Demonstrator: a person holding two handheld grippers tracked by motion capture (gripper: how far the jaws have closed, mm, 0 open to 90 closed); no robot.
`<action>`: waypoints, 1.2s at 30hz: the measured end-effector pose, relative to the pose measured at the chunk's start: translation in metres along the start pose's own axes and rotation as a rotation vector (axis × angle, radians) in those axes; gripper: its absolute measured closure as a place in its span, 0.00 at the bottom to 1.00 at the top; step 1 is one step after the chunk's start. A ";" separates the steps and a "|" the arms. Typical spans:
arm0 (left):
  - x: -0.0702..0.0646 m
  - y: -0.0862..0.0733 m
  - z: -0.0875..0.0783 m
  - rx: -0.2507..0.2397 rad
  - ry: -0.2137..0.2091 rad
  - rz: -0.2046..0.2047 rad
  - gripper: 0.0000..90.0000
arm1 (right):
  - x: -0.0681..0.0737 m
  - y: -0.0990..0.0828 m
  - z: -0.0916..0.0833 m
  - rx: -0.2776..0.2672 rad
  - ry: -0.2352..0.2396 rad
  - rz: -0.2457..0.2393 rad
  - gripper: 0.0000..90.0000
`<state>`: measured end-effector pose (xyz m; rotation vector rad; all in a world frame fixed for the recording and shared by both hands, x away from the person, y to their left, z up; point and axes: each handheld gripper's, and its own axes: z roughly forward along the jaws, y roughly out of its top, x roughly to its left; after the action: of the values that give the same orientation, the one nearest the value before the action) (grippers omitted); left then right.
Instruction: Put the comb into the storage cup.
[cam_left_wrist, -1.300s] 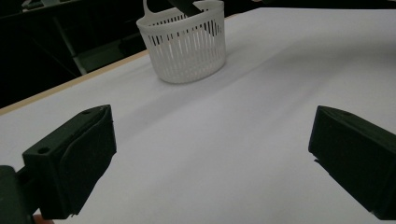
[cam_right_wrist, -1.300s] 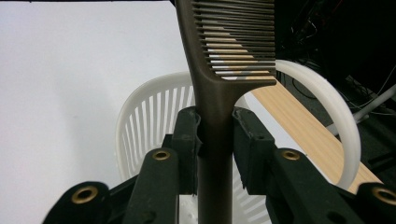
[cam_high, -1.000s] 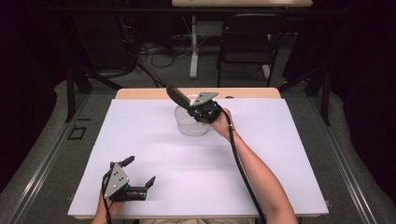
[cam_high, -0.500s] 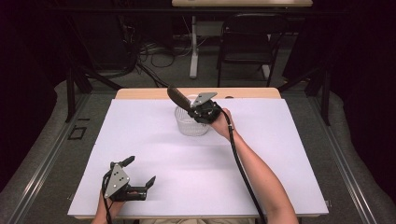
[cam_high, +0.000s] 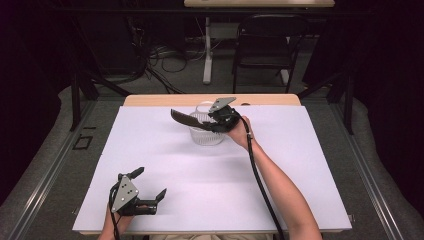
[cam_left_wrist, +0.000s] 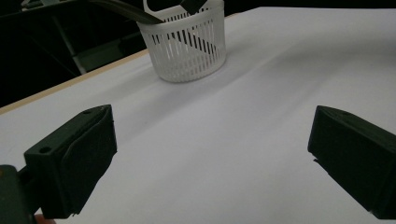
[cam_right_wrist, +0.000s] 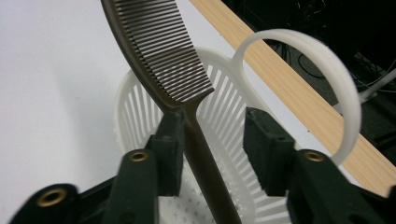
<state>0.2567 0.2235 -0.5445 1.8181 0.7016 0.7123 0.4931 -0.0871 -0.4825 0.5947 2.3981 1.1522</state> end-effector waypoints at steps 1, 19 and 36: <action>0.000 0.000 0.000 0.000 -0.001 0.000 0.02 | 0.000 0.001 -0.002 -0.001 -0.001 -0.001 0.59; 0.000 0.000 0.000 -0.001 0.002 0.001 0.02 | -0.002 0.001 -0.040 -0.011 0.061 0.112 0.20; 0.000 0.001 0.001 0.002 0.000 0.007 0.02 | 0.011 -0.022 -0.072 0.004 0.080 0.157 0.00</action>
<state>0.2569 0.2227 -0.5442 1.8235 0.6970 0.7164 0.4412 -0.1385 -0.4609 0.7638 2.4579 1.2582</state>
